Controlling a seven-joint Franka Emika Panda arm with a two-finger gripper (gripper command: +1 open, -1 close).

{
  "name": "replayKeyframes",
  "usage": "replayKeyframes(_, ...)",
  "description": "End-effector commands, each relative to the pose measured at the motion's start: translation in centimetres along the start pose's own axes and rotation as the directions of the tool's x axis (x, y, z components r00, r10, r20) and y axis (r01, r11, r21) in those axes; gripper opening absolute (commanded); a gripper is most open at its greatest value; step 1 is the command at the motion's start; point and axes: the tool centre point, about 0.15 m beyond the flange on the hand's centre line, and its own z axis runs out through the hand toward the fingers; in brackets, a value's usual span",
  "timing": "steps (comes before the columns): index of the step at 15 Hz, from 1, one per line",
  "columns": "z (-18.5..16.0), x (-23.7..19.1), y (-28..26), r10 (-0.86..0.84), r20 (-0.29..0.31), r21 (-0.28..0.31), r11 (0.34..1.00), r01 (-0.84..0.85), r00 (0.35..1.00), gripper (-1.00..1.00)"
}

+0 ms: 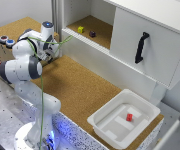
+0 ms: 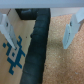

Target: Open the cabinet drawer

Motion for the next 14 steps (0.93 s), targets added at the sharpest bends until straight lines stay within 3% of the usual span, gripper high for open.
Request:
replayKeyframes(1,1.9,1.9,-1.6,0.051,0.078,0.028,0.998,-0.054,0.996,1.0)
replayKeyframes(13,3.6,1.3,-0.4,0.155,0.146,0.072,0.983,-0.166,0.977,1.0)
replayKeyframes(14,3.6,1.3,-0.2,0.161,0.144,0.07,0.983,-0.172,0.976,-1.0)
